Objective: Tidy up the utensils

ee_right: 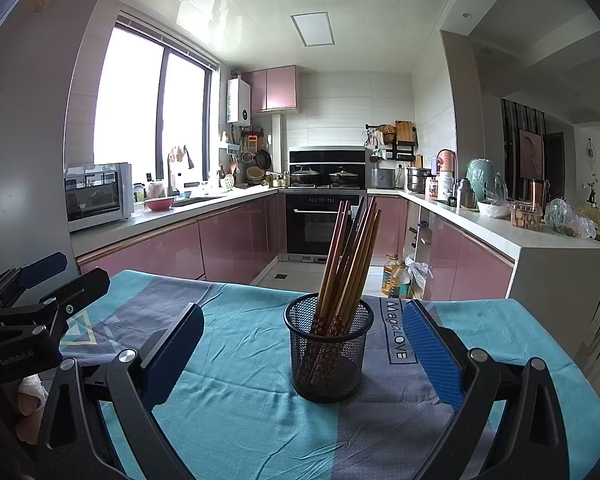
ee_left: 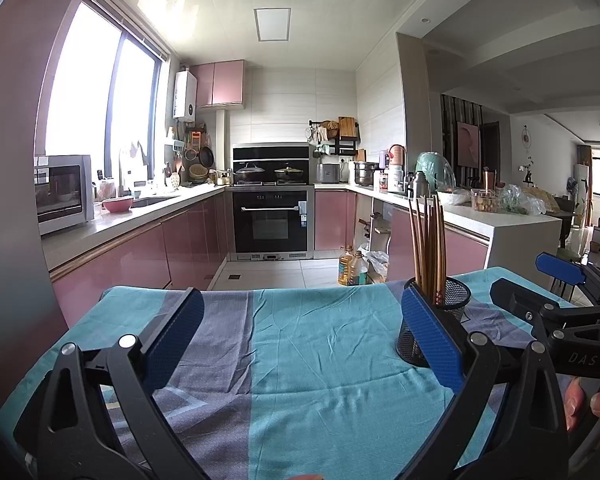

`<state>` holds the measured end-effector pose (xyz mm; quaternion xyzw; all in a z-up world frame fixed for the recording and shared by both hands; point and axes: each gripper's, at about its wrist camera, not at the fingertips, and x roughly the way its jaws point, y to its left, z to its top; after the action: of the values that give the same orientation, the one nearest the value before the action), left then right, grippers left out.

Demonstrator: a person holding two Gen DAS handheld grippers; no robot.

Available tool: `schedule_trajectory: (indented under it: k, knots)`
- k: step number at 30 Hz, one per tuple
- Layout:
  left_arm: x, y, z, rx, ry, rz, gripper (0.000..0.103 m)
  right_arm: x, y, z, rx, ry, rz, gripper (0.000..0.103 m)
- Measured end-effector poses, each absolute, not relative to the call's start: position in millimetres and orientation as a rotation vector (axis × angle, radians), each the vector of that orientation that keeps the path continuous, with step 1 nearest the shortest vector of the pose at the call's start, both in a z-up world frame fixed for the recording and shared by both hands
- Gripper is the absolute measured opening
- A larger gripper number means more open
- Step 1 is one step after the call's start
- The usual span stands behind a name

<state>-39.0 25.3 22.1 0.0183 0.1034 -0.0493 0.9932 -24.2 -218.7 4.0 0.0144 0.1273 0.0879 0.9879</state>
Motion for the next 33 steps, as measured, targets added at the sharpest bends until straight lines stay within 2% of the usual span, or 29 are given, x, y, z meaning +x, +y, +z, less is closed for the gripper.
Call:
schedule_trajectory:
  k: [33]
  knots:
    - [-39.7, 23.6, 19.1, 0.039, 0.213, -0.099, 0.097, -27.0, -221.2, 3.9, 0.039, 0.259, 0.167, 0.096]
